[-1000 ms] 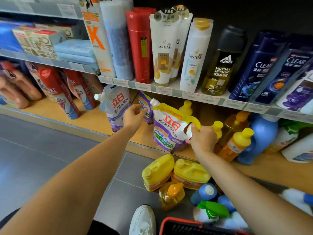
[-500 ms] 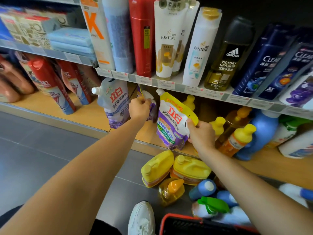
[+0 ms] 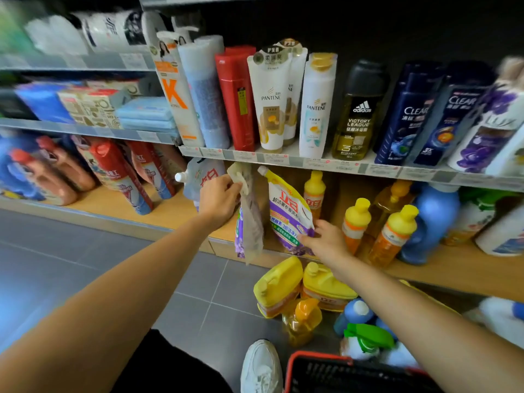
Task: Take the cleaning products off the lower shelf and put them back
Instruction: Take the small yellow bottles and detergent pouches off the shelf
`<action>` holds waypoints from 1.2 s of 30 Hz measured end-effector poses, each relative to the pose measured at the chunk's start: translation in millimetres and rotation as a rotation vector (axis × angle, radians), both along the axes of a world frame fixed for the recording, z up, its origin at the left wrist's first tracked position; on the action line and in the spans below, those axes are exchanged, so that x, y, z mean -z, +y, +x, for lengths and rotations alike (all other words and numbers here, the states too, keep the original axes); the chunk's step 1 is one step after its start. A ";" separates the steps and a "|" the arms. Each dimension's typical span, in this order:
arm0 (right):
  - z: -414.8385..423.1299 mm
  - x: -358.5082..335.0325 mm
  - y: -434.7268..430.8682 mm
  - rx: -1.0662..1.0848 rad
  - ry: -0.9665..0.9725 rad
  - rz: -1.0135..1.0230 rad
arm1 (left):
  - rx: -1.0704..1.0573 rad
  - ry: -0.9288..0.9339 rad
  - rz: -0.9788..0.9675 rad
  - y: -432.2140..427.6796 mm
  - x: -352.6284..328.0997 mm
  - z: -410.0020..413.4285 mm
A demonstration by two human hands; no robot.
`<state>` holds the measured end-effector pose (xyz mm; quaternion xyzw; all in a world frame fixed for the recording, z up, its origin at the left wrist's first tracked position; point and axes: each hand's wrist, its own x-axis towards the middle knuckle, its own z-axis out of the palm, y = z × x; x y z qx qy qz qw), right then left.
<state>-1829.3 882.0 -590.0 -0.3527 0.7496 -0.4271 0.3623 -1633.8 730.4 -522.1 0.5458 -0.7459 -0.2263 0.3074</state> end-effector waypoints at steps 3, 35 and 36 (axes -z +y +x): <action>7.6 -9.3 31.0 0.049 0.092 -0.114 | 0.042 -0.012 -0.046 23.9 -16.8 7.4; -110.7 -89.6 221.4 -0.024 -0.246 -0.189 | 0.442 0.445 0.692 188.9 -34.7 -77.0; -114.2 -88.2 225.0 -0.015 -0.295 -0.192 | 0.471 0.521 0.709 193.4 -31.3 -84.6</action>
